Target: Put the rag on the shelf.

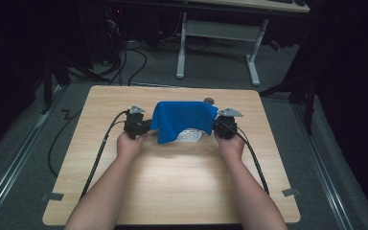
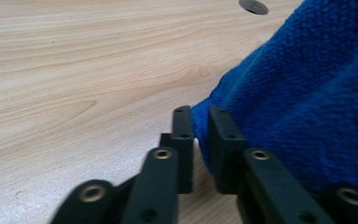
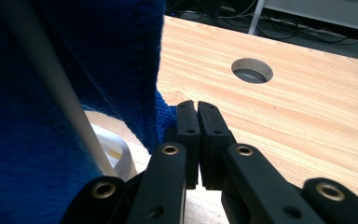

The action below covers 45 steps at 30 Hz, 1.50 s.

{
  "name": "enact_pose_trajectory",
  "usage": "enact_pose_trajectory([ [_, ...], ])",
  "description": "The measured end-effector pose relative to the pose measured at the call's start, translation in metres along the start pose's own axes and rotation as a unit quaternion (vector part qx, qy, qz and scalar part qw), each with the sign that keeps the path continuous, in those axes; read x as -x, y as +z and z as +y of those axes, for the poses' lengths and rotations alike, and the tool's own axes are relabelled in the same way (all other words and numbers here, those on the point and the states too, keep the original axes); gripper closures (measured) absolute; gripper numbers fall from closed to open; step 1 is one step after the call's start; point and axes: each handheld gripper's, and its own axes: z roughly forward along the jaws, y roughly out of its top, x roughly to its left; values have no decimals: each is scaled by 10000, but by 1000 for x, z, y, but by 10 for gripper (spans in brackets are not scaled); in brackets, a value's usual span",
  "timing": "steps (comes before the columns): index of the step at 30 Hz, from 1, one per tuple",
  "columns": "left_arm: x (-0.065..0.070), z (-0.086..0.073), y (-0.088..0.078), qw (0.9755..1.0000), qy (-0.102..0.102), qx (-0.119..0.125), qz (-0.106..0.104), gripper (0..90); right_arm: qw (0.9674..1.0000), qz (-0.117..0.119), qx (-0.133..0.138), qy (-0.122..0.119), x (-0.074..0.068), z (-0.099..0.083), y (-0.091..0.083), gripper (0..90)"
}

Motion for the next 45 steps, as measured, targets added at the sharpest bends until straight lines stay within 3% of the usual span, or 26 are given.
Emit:
enact_pose_trajectory([
  [8,-3,-1,-3,9999,-81,3,138,707,10000,-17,92,31,1,3,-4,825],
  [11,-4,-1,-6,9997,-33,6,229,673,9999,19,114,87,3,5,-5,759],
  [22,-7,3,-21,9991,56,190,385,596,9994,-11,257,219,10,12,-15,672],
  [24,-7,4,-24,9988,58,217,442,569,9994,-38,284,211,12,13,-18,646],
  [25,-7,4,-27,9986,52,255,466,555,9992,-2,326,249,14,14,-20,590],
  [28,-7,6,-29,9983,82,256,512,519,9989,1,371,275,16,15,-22,562],
  [38,-5,8,-45,9963,238,388,733,472,9982,-66,521,294,20,20,-33,431],
  [45,-7,4,-57,9957,163,425,811,465,9986,-75,452,250,20,21,-42,393],
])
